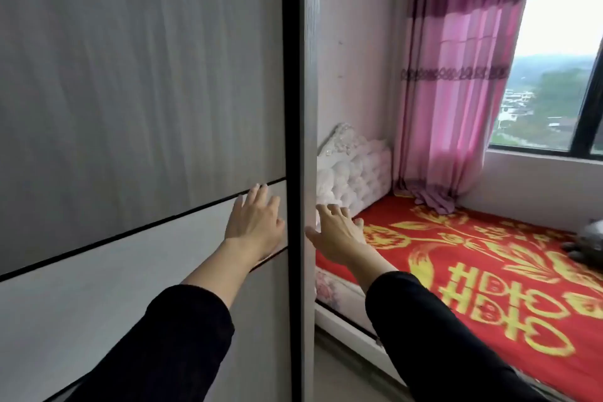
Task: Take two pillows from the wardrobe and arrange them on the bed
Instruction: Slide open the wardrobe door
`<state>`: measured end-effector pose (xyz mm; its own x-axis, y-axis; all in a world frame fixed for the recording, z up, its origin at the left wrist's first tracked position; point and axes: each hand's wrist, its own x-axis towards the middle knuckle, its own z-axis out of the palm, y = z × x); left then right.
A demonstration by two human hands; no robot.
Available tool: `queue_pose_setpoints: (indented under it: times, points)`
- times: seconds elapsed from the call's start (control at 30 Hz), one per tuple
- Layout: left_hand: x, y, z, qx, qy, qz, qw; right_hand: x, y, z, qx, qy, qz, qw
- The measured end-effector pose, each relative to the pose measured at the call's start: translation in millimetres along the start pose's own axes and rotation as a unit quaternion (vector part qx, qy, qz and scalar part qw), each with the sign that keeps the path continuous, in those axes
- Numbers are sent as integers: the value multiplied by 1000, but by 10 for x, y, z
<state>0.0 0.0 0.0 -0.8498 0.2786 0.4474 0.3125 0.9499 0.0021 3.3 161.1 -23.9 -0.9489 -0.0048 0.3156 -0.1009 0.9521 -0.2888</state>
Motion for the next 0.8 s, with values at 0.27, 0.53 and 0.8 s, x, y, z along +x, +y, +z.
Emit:
queue_pose_setpoints:
  times: [0.27,0.53,0.8]
  points:
    - [661,-438,370,175,98,130,971,1075,-71,257,106,82,-82,988]
    - [865,-617,805,340,153,92,923,1512,-48,450,323,51,-115,938]
    - [904,-777,924,501,148,80,849,1763,-148,557,441,-64,-68,893]
